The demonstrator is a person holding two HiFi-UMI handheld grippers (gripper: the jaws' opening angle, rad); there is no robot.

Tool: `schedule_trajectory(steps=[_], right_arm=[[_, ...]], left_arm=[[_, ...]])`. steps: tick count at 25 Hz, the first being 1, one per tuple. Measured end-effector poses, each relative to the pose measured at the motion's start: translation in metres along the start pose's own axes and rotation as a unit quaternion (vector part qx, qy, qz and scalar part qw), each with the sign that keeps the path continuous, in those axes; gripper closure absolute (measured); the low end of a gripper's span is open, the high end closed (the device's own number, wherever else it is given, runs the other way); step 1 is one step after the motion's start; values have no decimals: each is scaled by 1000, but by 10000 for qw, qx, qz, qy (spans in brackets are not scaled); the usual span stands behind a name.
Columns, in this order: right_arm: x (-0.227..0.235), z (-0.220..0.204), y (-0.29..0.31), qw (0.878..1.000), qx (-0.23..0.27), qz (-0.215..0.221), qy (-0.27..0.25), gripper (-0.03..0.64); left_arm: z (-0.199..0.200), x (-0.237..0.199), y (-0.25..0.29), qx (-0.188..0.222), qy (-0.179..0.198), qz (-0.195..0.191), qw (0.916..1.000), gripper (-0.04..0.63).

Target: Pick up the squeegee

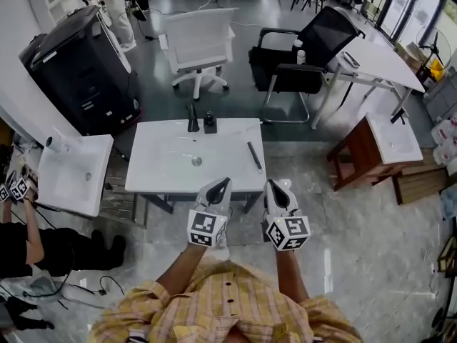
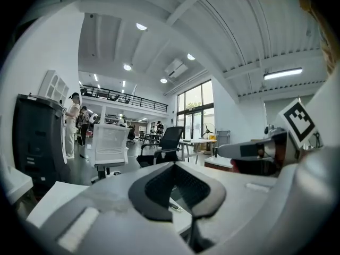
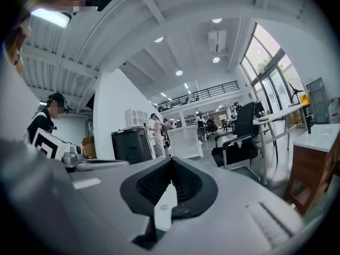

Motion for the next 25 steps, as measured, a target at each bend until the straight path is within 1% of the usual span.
schedule_trajectory(steps=[2, 5, 10, 14, 18, 21, 25], right_arm=[[7, 2, 25, 10000, 2, -39, 38, 626], [17, 0, 57, 9998, -147, -152, 45, 617], [29, -9, 96, 9990, -251, -291, 208, 617], [38, -14, 125, 9985, -351, -365, 188, 617], [49, -23, 143, 9984, -440, -329, 157, 617], [62, -29, 156, 9980, -536, -305, 169, 617], [81, -45, 176, 9955, -869, -234, 288, 617]], left_arm=[[0, -20, 20, 4, -36, -65, 10000, 598], [-1, -41, 44, 23, -127, -176, 9998, 598], [-8, -63, 73, -57, -226, -284, 9993, 598], [-16, -82, 96, -116, -280, -320, 9990, 598], [-27, -92, 113, -205, -301, -348, 9987, 598], [-36, -97, 128, -313, -306, -295, 9986, 598], [-49, -101, 150, -448, -328, -200, 9983, 598]])
Point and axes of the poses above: the fingertips, and each gripper's own axes: y forward along the fingers, x to its right, z out of its top, the point moved 8 cm from there along -y, backward along the fingers, and after that the axes turned 2 degrees about y, right-handed, at the moved point
